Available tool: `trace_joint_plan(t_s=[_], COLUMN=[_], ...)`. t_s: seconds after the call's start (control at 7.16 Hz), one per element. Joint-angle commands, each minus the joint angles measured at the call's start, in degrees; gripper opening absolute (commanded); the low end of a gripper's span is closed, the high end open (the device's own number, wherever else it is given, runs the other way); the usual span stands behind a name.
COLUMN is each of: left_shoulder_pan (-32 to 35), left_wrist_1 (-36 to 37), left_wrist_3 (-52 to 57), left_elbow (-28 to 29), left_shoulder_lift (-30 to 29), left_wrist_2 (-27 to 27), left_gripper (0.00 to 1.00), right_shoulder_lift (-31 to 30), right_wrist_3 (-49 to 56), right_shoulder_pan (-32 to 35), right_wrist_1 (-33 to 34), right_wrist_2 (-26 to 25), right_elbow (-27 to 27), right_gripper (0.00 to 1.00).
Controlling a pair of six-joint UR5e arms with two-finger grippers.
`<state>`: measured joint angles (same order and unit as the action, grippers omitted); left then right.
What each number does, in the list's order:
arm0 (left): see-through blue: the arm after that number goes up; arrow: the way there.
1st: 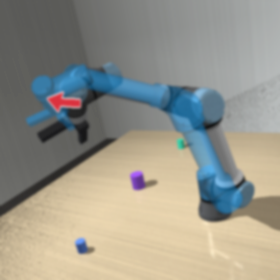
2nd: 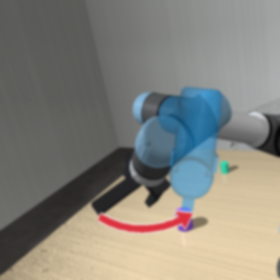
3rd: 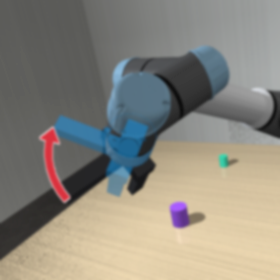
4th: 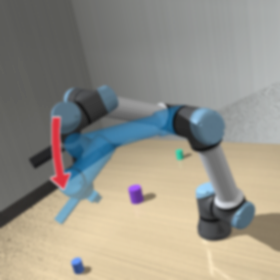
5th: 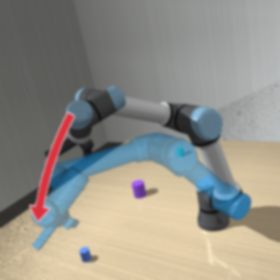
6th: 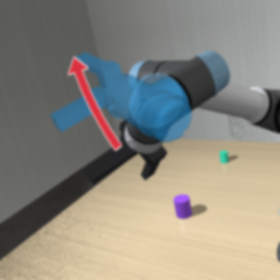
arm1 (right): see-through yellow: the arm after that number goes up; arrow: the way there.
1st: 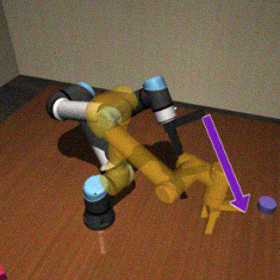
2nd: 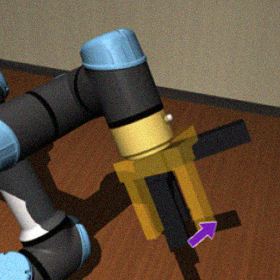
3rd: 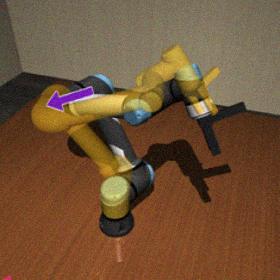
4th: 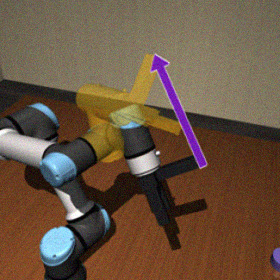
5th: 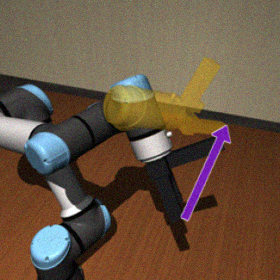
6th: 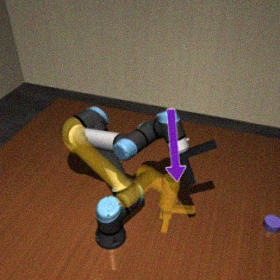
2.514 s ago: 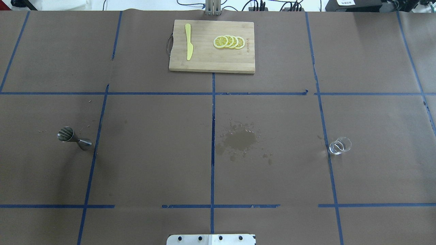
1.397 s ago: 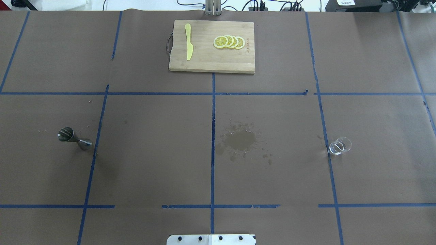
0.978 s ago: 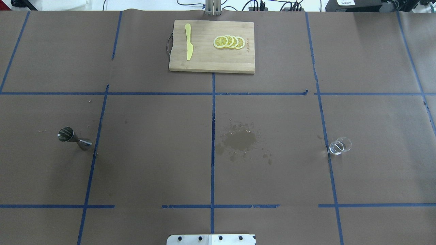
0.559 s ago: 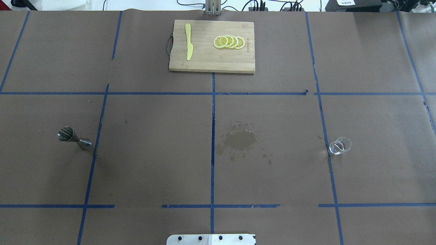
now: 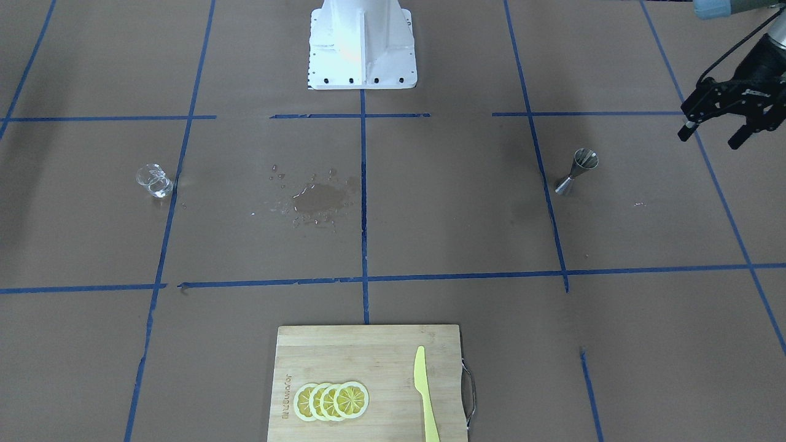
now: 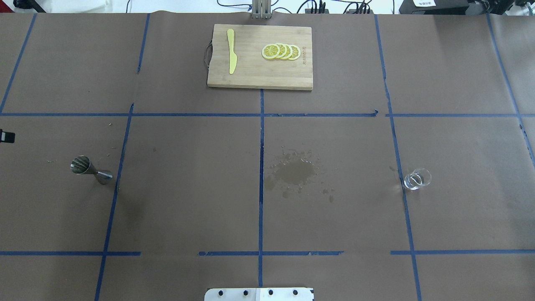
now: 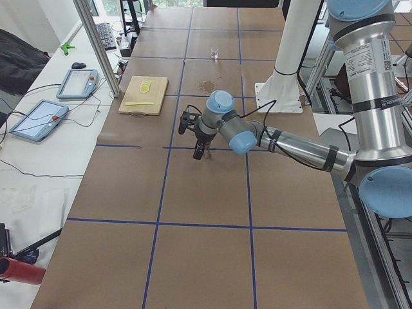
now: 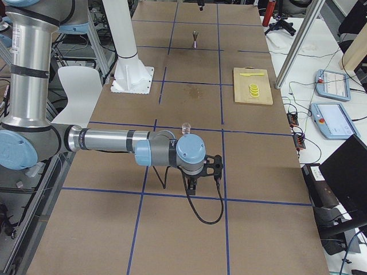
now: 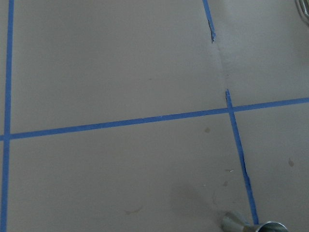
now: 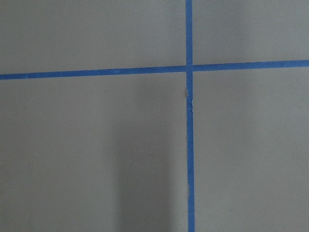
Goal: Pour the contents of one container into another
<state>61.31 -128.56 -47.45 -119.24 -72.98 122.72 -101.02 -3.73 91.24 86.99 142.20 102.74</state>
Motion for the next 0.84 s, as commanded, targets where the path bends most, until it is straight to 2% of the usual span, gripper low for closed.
trace_joint_plan(t_s=[0.0,0.14,0.28,0.56,0.7], left_shoulder_pan=[-9.5,-15.6,-22.8,-36.9,-41.5], left_wrist_1=[-8.7,-8.7,-8.6,-8.0,-7.0], left_wrist_3=[-12.0,-18.8,-26.2,-37.8,-42.0], left_elbow=[-3.3,-5.6,-6.9,-7.7,-7.6], left_shoulder_lift=[5.3,5.7,5.9,6.1,7.1], left_wrist_2=[-6.6,-11.5,-18.1,-34.9,-42.6], left_gripper=[1.0,1.0,1.0,1.0,1.0], right_shoulder_lift=[-5.7,-8.2,-9.0,-10.7,-12.3], right_wrist_3=[-12.4,-20.0,-29.8,-49.6,-54.0], right_shoulder_pan=[-5.9,-9.5,-14.0,-27.8,-31.5], right_wrist_1=[-1.8,-6.8,-14.1,-26.7,-29.6], right_wrist_2=[-2.0,-2.3,-3.9,-13.1,-15.0], right_elbow=[11.7,14.9,15.2,16.2,18.2], right_gripper=[1.0,1.0,1.0,1.0,1.0])
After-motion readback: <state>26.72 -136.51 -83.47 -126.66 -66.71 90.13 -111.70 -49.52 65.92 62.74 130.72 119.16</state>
